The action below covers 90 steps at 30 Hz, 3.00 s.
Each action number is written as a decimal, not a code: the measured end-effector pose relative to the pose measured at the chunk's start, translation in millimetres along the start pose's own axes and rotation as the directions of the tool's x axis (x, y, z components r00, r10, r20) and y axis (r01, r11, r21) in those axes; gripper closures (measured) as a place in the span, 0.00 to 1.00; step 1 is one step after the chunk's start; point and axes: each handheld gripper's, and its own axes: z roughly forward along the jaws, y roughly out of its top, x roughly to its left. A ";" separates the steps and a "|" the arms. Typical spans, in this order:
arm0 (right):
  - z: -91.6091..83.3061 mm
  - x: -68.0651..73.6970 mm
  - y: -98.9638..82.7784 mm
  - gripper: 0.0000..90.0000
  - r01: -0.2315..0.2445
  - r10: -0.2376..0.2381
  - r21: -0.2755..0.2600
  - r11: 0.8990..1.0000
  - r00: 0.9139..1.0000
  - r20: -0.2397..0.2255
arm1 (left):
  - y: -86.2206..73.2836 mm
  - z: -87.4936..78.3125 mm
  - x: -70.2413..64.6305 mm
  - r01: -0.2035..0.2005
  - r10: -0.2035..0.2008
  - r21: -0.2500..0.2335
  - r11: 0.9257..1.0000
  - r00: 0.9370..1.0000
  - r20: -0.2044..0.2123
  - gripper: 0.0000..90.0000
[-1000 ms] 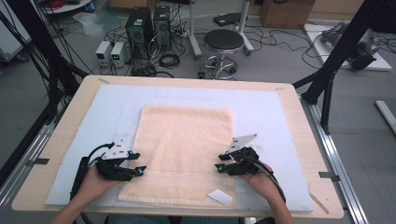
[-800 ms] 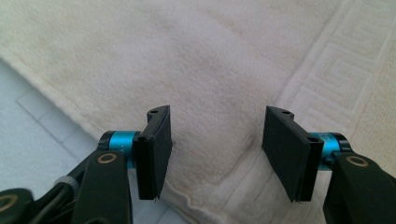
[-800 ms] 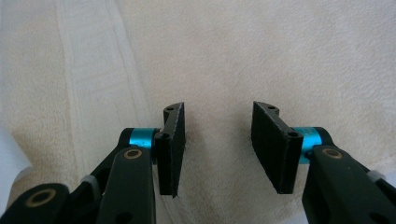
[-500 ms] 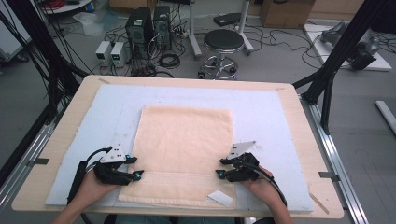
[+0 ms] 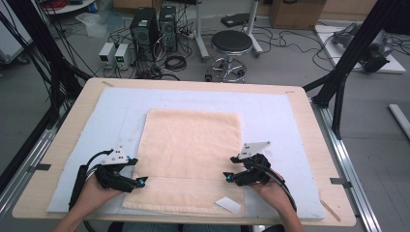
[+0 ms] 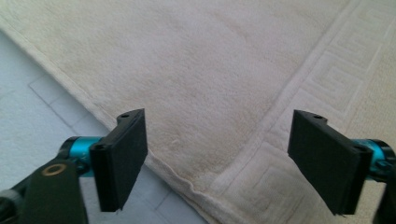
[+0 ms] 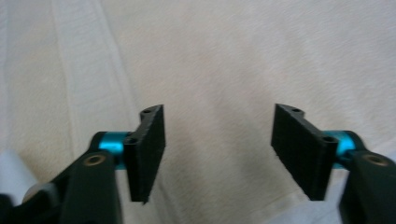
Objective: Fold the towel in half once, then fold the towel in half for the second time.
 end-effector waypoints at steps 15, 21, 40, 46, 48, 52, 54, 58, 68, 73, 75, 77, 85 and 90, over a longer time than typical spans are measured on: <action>-8.8 -16.9 26.3 0.24 -0.002 0.004 -0.028 1.000 0.997 0.071 | 25.9 -1.6 14.1 0.020 -0.020 -0.054 0.998 1.000 0.007 0.18; -7.2 -23.3 27.5 0.24 -0.012 0.014 -0.025 1.000 0.997 0.081 | 26.0 0.7 16.6 0.031 -0.030 -0.056 0.998 1.000 0.004 0.18; -14.3 -62.4 60.2 0.23 -0.039 0.050 -0.088 0.995 0.992 0.118 | 72.5 2.6 66.1 0.073 -0.076 -0.071 0.995 0.996 -0.044 0.22; -13.1 -89.8 77.0 0.24 -0.042 0.055 -0.087 0.995 0.987 0.152 | 95.1 14.3 95.5 0.109 -0.114 -0.066 0.992 0.990 -0.078 0.23; -10.2 -102.0 79.8 0.24 -0.050 0.065 -0.087 0.995 0.984 0.167 | 100.3 20.5 105.0 0.128 -0.134 -0.074 0.989 0.987 -0.091 0.23; 0.4 -124.6 78.3 0.27 -0.079 0.097 -0.098 0.992 0.976 0.194 | 102.3 37.3 124.6 0.175 -0.188 -0.124 0.977 0.977 -0.100 0.24; 9.0 -133.6 72.8 0.27 -0.111 0.127 -0.087 0.990 0.971 0.205 | 98.5 47.3 133.9 0.193 -0.211 -0.137 0.972 0.968 -0.133 0.25; 26.1 -145.7 62.7 0.27 -0.156 0.160 -0.039 0.987 0.965 0.208 | 86.4 63.2 148.6 0.248 -0.268 -0.124 0.961 0.946 -0.182 0.27; 47.4 -160.5 44.9 0.29 -0.242 0.225 0.049 0.969 0.948 0.226 | 73.1 92.5 150.8 0.293 -0.293 -0.027 0.956 0.937 -0.193 0.33; 54.2 -159.8 43.4 0.40 -0.246 0.225 0.084 0.966 0.953 0.205 | 77.1 94.3 142.3 0.238 -0.230 0.011 0.971 0.950 -0.211 0.49; 54.9 -157.8 45.4 0.49 -0.241 0.222 0.086 0.967 0.957 0.185 | 78.0 94.4 140.6 0.235 -0.227 0.018 0.972 0.952 -0.205 0.55; 55.1 -156.4 46.9 0.59 -0.250 0.233 0.091 0.964 0.958 0.167 | 78.5 93.9 139.9 0.247 -0.238 0.021 0.969 0.951 -0.195 0.62; 57.2 -151.6 53.3 0.90 -0.263 0.254 0.104 0.959 0.963 0.094 | 78.7 93.2 139.3 0.276 -0.272 0.017 0.961 0.954 -0.126 0.90; 45.9 -148.9 57.9 0.91 -0.254 0.250 0.061 0.965 0.966 0.065 | 82.8 83.2 138.5 0.253 -0.252 -0.010 0.967 0.959 -0.125 0.91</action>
